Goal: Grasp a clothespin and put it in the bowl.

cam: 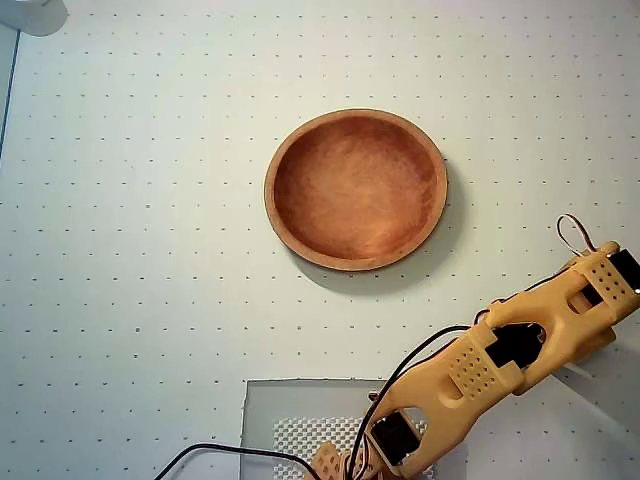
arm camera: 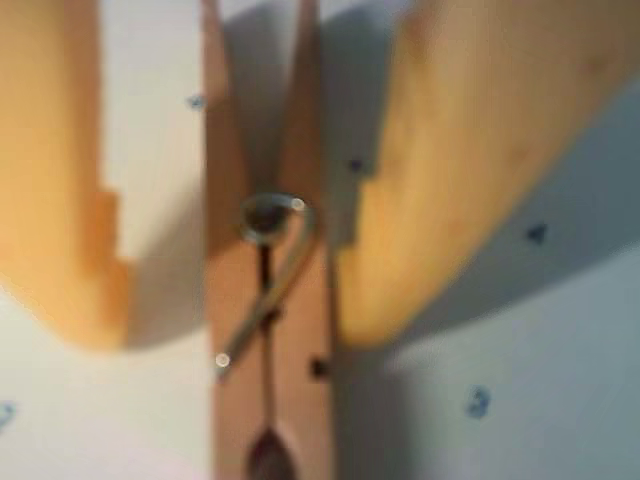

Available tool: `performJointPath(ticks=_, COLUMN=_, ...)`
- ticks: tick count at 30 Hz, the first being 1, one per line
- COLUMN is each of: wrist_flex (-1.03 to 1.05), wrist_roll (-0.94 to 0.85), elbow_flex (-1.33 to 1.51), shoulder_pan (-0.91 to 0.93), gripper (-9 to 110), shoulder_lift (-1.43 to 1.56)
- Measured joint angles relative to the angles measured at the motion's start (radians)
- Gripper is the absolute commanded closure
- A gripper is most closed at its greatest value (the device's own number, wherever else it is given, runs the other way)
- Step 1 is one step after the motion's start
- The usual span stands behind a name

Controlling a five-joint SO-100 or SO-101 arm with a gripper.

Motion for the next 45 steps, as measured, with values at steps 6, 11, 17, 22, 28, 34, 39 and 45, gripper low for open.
performJointPath(ticks=6, wrist_flex=0.000, wrist_roll=0.002, elbow_flex=0.002, shoulder_pan=0.006, gripper=105, shoulder_lift=-0.005)
performJointPath(ticks=11, wrist_flex=0.000, wrist_roll=0.002, elbow_flex=0.002, shoulder_pan=0.005, gripper=105, shoulder_lift=0.000)
performJointPath(ticks=17, wrist_flex=0.084, wrist_roll=0.002, elbow_flex=0.002, shoulder_pan=-0.028, gripper=105, shoulder_lift=0.112)
performJointPath(ticks=22, wrist_flex=0.199, wrist_roll=0.002, elbow_flex=0.002, shoulder_pan=-0.114, gripper=105, shoulder_lift=0.299)
performJointPath(ticks=28, wrist_flex=0.204, wrist_roll=0.002, elbow_flex=0.003, shoulder_pan=-0.244, gripper=105, shoulder_lift=0.583)
performJointPath(ticks=34, wrist_flex=0.207, wrist_roll=0.002, elbow_flex=0.003, shoulder_pan=-0.469, gripper=105, shoulder_lift=0.862)
performJointPath(ticks=39, wrist_flex=0.209, wrist_roll=0.002, elbow_flex=0.043, shoulder_pan=-0.710, gripper=105, shoulder_lift=1.025)
performJointPath(ticks=45, wrist_flex=0.210, wrist_roll=0.002, elbow_flex=0.063, shoulder_pan=-0.971, gripper=105, shoulder_lift=1.135)
